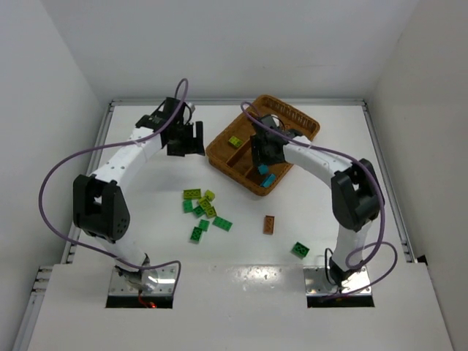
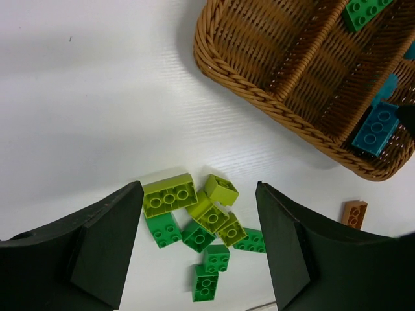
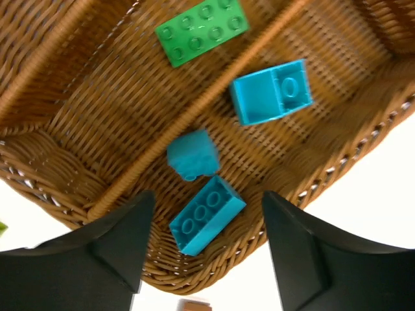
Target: Sort the legos into containers by color
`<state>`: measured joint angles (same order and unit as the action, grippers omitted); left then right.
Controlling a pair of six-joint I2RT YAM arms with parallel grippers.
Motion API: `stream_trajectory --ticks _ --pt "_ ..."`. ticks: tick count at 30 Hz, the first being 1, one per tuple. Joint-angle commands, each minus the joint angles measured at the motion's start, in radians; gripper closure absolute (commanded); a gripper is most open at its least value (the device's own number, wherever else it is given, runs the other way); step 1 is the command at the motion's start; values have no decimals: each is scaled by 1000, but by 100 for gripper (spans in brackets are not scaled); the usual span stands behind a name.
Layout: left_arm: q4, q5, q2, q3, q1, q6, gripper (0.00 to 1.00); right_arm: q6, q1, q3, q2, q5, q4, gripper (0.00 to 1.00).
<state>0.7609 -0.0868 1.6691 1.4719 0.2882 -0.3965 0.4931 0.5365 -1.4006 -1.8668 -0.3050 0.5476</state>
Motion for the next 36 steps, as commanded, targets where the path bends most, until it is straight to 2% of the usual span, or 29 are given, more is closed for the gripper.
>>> stream_trajectory --ticks 1,5,6,9,14,19,25,28,36 --pt "-15 -19 -51 -1 -9 13 24 -5 -13 -12 53 -2 -27 29" --pt "-15 -30 -51 -1 -9 13 24 35 -23 110 187 -51 -28 28" --pt "-15 -30 -51 -10 -9 13 24 50 -23 155 271 -60 -28 29" --pt "-24 -39 -51 -22 -9 13 24 123 -23 404 435 -60 -5 29" --pt "-34 -39 -28 -22 9 13 24 319 14 638 599 10 158 26" --pt "-34 -39 -19 -22 29 4 23 458 23 762 742 82 268 22" --pt "-43 -48 1 -13 48 4 23 455 23 861 765 240 201 22" --pt "-43 -57 11 -4 48 4 23 435 34 894 727 348 172 21" --pt "-43 -57 11 -4 57 4 23 394 65 933 704 421 117 20"
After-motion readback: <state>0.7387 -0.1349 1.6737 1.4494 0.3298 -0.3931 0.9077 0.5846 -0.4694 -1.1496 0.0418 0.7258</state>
